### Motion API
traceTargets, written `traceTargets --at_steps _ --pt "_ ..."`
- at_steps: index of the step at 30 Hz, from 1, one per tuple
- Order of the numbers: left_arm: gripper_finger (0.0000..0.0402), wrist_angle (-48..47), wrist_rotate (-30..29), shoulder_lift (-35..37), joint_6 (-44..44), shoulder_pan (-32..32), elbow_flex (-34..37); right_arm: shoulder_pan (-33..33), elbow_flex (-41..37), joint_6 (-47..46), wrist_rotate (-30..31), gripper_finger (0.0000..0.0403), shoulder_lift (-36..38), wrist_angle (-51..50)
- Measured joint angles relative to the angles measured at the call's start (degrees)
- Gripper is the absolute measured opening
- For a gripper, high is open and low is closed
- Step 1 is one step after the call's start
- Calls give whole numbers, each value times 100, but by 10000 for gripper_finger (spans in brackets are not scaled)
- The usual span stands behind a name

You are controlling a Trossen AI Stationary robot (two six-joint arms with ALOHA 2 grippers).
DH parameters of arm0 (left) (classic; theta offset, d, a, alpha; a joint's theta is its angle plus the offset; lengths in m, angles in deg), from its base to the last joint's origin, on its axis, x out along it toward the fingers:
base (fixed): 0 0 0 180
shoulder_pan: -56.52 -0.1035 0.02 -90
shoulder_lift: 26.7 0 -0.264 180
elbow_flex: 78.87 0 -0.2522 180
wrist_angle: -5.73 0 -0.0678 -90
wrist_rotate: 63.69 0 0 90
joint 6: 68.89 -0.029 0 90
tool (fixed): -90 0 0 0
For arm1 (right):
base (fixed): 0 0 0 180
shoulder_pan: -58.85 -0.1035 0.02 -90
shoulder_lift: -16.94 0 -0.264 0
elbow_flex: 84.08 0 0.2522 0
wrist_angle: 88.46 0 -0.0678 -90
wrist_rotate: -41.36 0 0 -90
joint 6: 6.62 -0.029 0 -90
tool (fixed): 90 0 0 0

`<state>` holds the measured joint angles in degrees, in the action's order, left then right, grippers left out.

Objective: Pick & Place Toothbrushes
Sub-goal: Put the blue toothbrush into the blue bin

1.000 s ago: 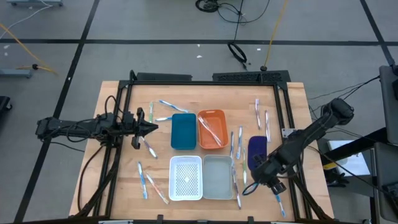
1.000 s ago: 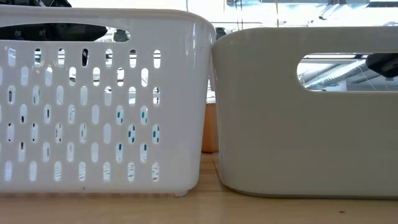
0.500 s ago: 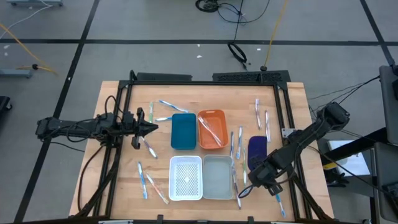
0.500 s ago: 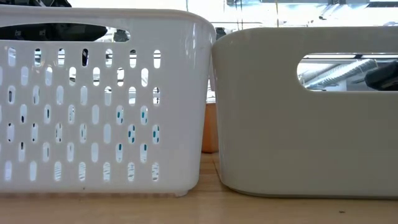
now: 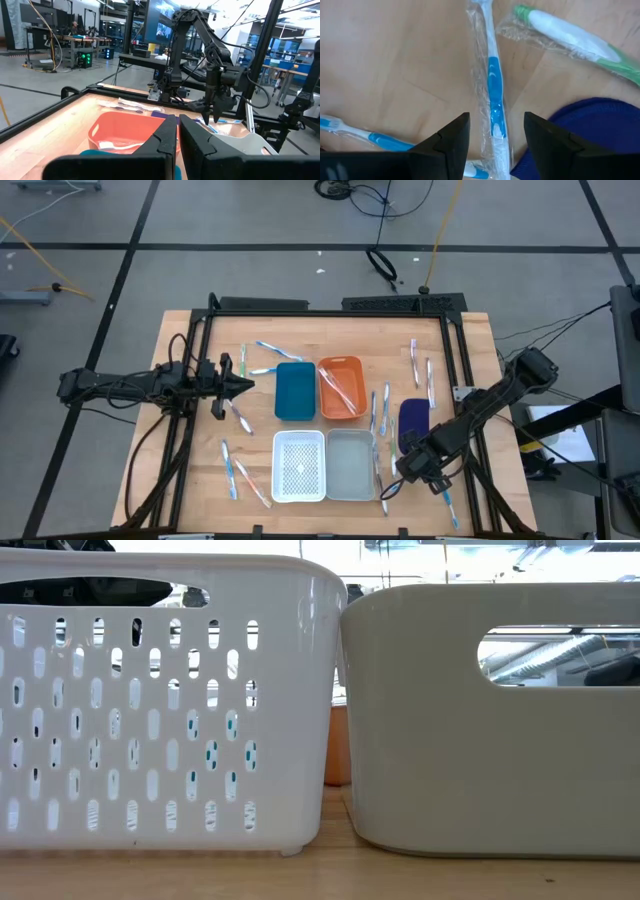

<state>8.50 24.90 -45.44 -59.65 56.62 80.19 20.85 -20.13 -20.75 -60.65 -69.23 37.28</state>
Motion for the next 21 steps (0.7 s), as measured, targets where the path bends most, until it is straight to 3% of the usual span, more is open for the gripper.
traceTargets --at_steps 13,21 --pt "19 0 0 2 11 -2 0 -2 -1 136 164 178 -169 42" --pt "19 -4 0 2 5 0 0 -130 -372 118 24 178 -152 573"
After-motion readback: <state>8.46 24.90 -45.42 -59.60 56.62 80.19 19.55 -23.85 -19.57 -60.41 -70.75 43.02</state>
